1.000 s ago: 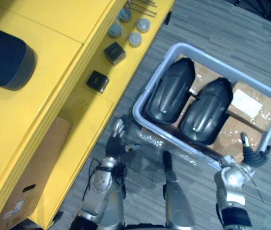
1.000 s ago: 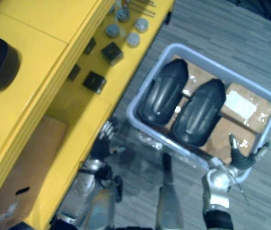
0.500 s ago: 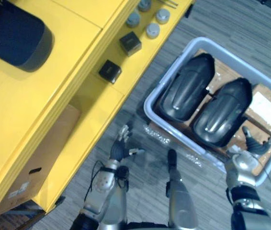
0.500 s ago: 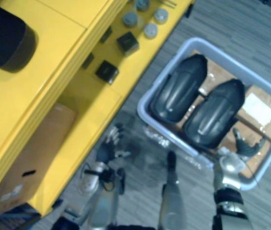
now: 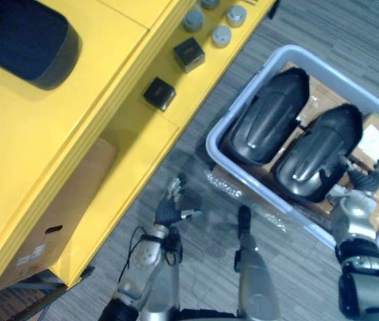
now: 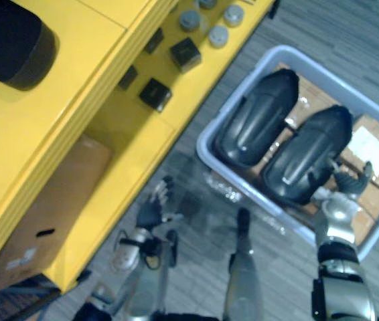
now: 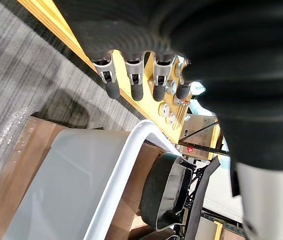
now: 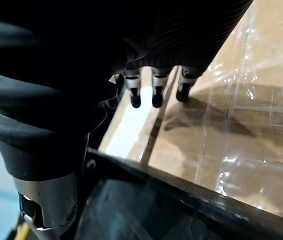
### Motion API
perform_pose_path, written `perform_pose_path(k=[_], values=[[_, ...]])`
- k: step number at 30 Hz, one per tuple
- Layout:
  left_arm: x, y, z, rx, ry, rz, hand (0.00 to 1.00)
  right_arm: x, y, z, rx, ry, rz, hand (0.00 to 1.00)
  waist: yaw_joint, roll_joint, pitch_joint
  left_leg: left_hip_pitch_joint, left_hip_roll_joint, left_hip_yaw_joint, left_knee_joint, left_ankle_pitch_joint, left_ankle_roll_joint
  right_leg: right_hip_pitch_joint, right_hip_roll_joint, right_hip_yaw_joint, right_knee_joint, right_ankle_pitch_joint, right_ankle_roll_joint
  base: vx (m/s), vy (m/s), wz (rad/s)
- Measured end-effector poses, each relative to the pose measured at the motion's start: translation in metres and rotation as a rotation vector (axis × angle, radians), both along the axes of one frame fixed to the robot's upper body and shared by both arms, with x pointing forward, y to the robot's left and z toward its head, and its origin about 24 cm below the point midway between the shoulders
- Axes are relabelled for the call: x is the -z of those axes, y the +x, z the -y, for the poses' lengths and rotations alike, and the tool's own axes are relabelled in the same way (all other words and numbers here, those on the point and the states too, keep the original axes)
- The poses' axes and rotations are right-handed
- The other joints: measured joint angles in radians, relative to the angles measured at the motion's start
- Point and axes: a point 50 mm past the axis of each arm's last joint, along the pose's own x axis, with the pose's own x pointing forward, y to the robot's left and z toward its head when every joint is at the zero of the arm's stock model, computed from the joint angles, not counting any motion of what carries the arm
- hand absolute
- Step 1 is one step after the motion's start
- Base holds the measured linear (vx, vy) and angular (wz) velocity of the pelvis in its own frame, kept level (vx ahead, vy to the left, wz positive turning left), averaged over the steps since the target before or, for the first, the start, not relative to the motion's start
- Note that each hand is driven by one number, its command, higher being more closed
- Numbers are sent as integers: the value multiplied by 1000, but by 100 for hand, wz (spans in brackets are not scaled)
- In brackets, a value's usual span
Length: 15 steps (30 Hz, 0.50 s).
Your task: Walk over and take plastic housings, then place them on the shelf
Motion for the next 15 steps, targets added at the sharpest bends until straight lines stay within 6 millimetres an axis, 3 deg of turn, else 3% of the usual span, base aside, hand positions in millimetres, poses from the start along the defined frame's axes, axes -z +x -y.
perform_pose_path(k=[6, 15], values=[[-1, 1, 0, 1, 2, 3, 0, -2, -3, 17, -3, -154, -211, 100, 0, 0, 0, -5, 0, -16, 6, 0, -1, 3, 2, -16, 8, -2, -3, -4, -3, 6], [-1, 1, -3, -2, 15, -4, 0, -3, 3, 14, -53, -314, -404, 100, 2, 0, 0, -6, 1, -19, 10, 3, -3, 4, 2, -18, 11, -6, -9, 0, 0, 0]])
